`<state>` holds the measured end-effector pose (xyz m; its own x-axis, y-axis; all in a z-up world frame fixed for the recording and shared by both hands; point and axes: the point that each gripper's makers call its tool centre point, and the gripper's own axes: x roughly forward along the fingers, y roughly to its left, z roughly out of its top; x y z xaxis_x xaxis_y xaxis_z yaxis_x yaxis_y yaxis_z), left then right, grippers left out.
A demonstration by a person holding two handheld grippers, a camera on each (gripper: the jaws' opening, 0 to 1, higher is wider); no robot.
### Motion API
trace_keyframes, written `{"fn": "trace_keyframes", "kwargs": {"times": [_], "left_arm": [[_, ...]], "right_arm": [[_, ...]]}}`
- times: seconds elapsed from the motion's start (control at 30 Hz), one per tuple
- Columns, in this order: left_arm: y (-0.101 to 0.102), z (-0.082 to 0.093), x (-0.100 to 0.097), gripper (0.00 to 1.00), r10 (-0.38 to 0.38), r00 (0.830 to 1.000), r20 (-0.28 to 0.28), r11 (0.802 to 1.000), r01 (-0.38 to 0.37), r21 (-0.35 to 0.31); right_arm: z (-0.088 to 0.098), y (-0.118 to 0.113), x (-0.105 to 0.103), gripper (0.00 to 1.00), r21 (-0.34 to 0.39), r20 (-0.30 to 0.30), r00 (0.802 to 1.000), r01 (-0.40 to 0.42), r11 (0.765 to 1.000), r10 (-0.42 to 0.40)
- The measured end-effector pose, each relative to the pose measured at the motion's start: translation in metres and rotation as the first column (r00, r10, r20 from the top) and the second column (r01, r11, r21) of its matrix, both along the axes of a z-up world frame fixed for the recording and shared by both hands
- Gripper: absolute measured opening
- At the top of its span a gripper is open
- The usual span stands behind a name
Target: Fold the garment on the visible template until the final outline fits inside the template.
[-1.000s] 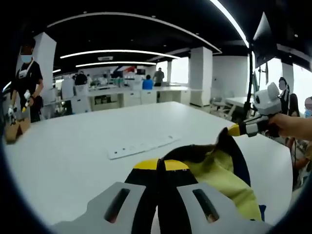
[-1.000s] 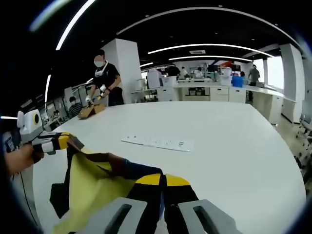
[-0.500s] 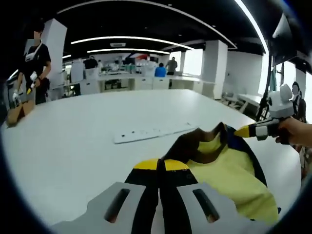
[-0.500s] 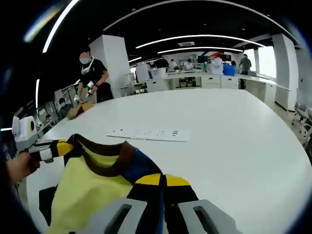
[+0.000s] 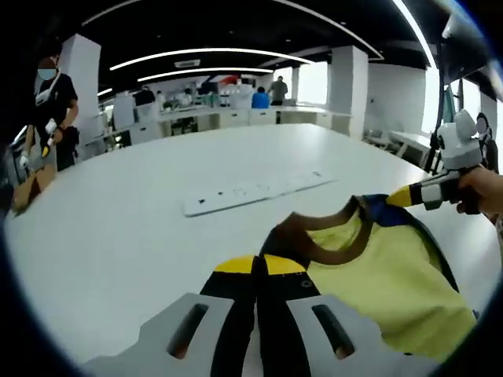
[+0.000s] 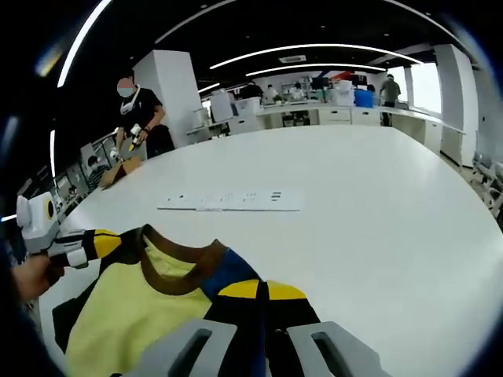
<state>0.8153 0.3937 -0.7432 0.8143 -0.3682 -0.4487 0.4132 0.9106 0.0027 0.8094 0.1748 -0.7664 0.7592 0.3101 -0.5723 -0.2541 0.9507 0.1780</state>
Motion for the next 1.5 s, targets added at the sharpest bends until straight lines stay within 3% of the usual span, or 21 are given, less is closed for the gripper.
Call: {"fn": "trace_keyframes", "kwargs": {"times": [0.17,0.3,0.53,0.77,0.9,1.0,1.1,1.2,1.5], "left_arm": [[0.006,0.006,-0.003,0.14,0.017,1.0,0.014,1.0,-0.017,0.015],[0.01,0.014,-0.007,0.25,0.024,0.999,0.028,1.0,-0.024,0.006],[0.016,0.032,-0.018,0.45,-0.003,0.997,0.072,1.0,0.002,0.017],[0.022,0.045,-0.039,0.57,-0.047,0.995,0.091,0.998,0.044,0.034],[0.026,0.05,-0.052,0.65,-0.057,0.994,0.096,0.998,0.054,0.038],[0.028,0.056,-0.061,0.7,-0.037,0.995,0.095,0.999,0.041,-0.033],[0.033,0.057,-0.071,0.72,-0.03,0.996,0.089,0.999,0.033,-0.03],[0.039,0.058,-0.085,0.74,-0.017,0.997,0.071,0.997,0.022,-0.071],[0.053,0.057,-0.126,0.75,-0.032,0.998,0.058,0.999,0.034,-0.031]], "right_arm": [[0.004,0.004,-0.001,0.01,0.006,0.01,1.0,-0.009,1.0,0.009],[0.015,0.009,-0.002,0.27,-0.022,0.058,0.997,-0.059,0.998,0.06],[0.025,0.023,-0.019,0.55,-0.025,0.064,0.979,-0.193,0.981,0.194],[0.041,0.046,-0.052,0.82,0.008,0.072,0.927,-0.369,0.93,0.367],[0.046,0.052,-0.074,0.89,0.04,0.065,0.905,-0.424,0.905,0.421],[0.05,0.056,-0.09,0.91,0.065,0.06,0.894,-0.448,0.892,0.444],[0.051,0.057,-0.102,0.93,0.054,0.058,0.88,-0.474,0.879,0.471],[0.054,0.062,-0.123,0.93,0.047,0.055,0.856,-0.517,0.855,0.514],[0.047,0.074,-0.174,0.93,0.057,0.026,0.806,-0.592,0.804,0.591]]}}
